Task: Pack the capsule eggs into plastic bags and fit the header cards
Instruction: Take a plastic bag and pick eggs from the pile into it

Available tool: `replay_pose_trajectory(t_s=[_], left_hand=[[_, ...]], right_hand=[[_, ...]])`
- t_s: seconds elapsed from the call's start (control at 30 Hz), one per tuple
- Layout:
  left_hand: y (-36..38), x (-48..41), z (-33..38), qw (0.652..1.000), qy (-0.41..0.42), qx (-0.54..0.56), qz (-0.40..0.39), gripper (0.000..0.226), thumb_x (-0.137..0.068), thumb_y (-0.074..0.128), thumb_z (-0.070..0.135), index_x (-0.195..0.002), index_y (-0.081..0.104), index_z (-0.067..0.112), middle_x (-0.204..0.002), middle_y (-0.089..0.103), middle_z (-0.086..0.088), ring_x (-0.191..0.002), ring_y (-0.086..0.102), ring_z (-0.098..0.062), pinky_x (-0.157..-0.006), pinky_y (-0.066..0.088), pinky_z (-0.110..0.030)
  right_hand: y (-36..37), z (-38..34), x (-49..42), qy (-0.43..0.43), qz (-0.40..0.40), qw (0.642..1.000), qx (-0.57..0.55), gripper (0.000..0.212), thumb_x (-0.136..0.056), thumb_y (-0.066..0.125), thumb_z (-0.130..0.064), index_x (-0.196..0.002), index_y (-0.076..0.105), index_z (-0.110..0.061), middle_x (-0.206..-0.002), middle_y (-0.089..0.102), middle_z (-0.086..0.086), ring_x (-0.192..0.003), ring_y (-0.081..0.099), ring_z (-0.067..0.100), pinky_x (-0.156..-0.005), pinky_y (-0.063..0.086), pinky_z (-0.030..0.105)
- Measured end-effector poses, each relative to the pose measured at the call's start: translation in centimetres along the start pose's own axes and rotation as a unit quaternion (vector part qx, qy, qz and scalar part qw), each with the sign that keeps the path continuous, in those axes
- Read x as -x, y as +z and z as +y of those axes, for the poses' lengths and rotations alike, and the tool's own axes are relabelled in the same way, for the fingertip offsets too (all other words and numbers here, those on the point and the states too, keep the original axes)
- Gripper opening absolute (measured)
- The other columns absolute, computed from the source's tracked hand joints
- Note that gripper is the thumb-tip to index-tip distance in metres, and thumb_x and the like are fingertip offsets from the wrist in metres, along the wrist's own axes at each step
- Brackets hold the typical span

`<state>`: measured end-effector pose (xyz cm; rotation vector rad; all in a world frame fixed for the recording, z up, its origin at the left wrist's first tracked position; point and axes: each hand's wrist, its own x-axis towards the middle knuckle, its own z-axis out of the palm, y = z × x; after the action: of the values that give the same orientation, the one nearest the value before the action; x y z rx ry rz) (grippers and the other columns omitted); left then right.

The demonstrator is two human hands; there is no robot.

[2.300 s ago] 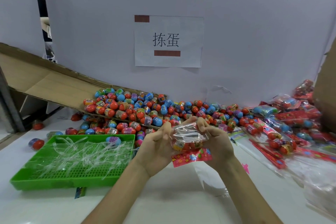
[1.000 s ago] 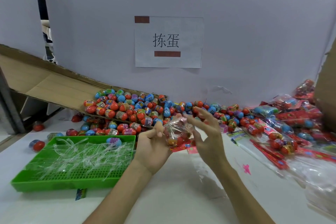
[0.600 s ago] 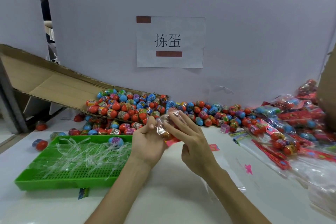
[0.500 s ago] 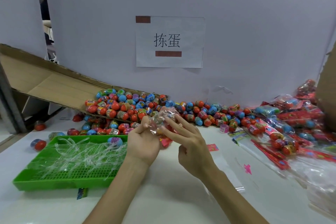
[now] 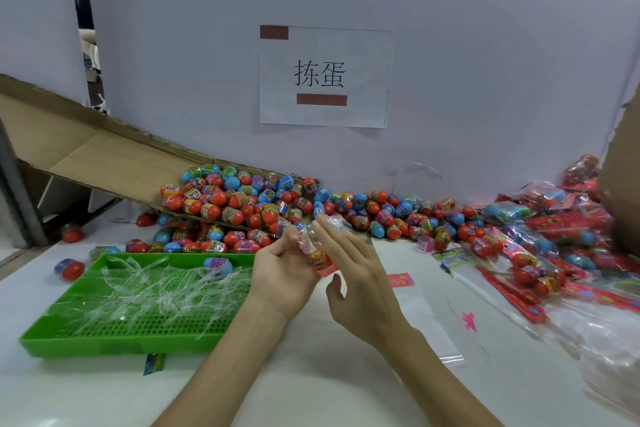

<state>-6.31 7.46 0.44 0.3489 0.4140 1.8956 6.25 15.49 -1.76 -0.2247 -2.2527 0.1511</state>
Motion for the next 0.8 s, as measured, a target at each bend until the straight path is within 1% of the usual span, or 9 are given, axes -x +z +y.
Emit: replay_pose_trajectory(t_s=[0.07,0.1,0.2,0.3,0.4,0.47,0.6,0.73,0.8], left_hand=[[0.0,0.1,-0.1,1.000,-0.010,-0.001,0.010,0.022,-0.090,0.049,0.015,-0.070,0.056,0.013,-0.095,0.062,-0.017,-0.103,0.059,-0.037,-0.115,0.038,-0.057],[0.0,0.0,-0.2,1.000,-0.014,0.007,0.011,0.020,-0.090,0.049,0.015,-0.071,0.056,0.012,-0.099,0.061,-0.018,-0.109,0.057,-0.038,-0.119,0.034,-0.056],[-0.1,-0.1,-0.2,0.999,-0.023,0.031,0.016,0.027,-0.097,0.047,0.016,-0.072,0.057,0.011,-0.105,0.063,-0.021,-0.114,0.059,-0.042,-0.103,0.047,-0.056],[-0.3,-0.4,-0.2,0.997,-0.034,0.048,0.042,0.037,-0.107,0.036,0.020,-0.082,0.060,0.010,-0.112,0.065,-0.025,-0.114,0.061,-0.044,-0.094,0.048,-0.057],[-0.6,-0.5,-0.3,0.997,-0.049,0.050,0.040,0.040,-0.108,0.030,0.030,-0.097,0.060,0.007,-0.125,0.060,-0.029,-0.122,0.056,-0.046,-0.103,0.042,-0.058],[-0.5,-0.4,-0.2,0.996,-0.057,0.055,0.032,0.038,-0.105,0.034,0.037,-0.103,0.057,0.007,-0.133,0.055,-0.030,-0.133,0.051,-0.046,-0.112,0.037,-0.059],[0.4,-0.3,-0.2,0.997,-0.074,0.008,-0.001,0.038,-0.103,0.044,0.043,-0.099,0.053,0.007,-0.120,0.066,-0.029,-0.114,0.067,-0.047,-0.103,0.045,-0.063],[0.9,-0.2,-0.4,0.996,-0.084,-0.030,-0.004,0.042,-0.103,0.047,0.040,-0.124,0.050,0.004,-0.138,0.054,-0.031,-0.121,0.058,-0.042,-0.118,0.037,-0.056],[1.1,-0.2,-0.6,0.993,-0.088,-0.076,-0.014,0.041,-0.100,0.053,0.036,-0.128,0.053,0.006,-0.129,0.057,-0.025,-0.113,0.059,-0.041,-0.112,0.040,-0.052]], right_hand=[[0.0,0.0,0.0,-0.005,-0.015,1.000,0.024,0.087,-0.071,0.066,0.007,-0.152,0.048,-0.023,-0.158,0.043,-0.011,-0.141,0.041,0.017,-0.113,0.042,0.039],[0.0,0.1,0.0,-0.004,-0.017,0.999,0.027,0.082,-0.073,0.067,0.006,-0.149,0.053,-0.023,-0.155,0.048,-0.012,-0.138,0.043,0.018,-0.111,0.044,0.041],[0.1,0.2,-0.1,-0.007,-0.007,1.000,0.026,0.074,-0.073,0.074,0.005,-0.140,0.062,-0.025,-0.148,0.056,-0.012,-0.131,0.049,0.020,-0.107,0.046,0.039],[0.1,0.5,-0.2,-0.009,-0.013,1.000,0.011,0.068,-0.072,0.079,0.005,-0.131,0.070,-0.026,-0.141,0.062,-0.010,-0.125,0.051,0.020,-0.103,0.048,0.038],[-0.2,0.9,0.1,0.040,-0.042,0.998,-0.032,0.068,-0.073,0.072,0.002,-0.133,0.068,-0.031,-0.141,0.060,-0.017,-0.125,0.048,0.012,-0.106,0.046,0.031],[-0.4,0.9,0.2,0.078,-0.059,0.993,-0.065,0.069,-0.073,0.062,-0.004,-0.135,0.066,-0.035,-0.142,0.057,-0.024,-0.127,0.043,0.004,-0.108,0.040,0.023],[-0.5,0.7,0.2,0.132,-0.039,0.981,-0.136,0.054,-0.082,0.054,-0.017,-0.129,0.069,-0.040,-0.135,0.061,-0.029,-0.126,0.045,0.001,-0.105,0.038,0.015],[-1.1,1.3,-0.2,0.156,0.028,0.970,-0.185,0.039,-0.088,0.073,-0.012,-0.119,0.075,-0.035,-0.124,0.068,-0.026,-0.121,0.056,0.004,-0.097,0.040,0.011],[-1.3,1.7,-0.3,0.170,0.059,0.964,-0.198,0.043,-0.084,0.079,-0.004,-0.116,0.077,-0.033,-0.117,0.072,-0.023,-0.115,0.062,0.006,-0.095,0.046,0.015]])
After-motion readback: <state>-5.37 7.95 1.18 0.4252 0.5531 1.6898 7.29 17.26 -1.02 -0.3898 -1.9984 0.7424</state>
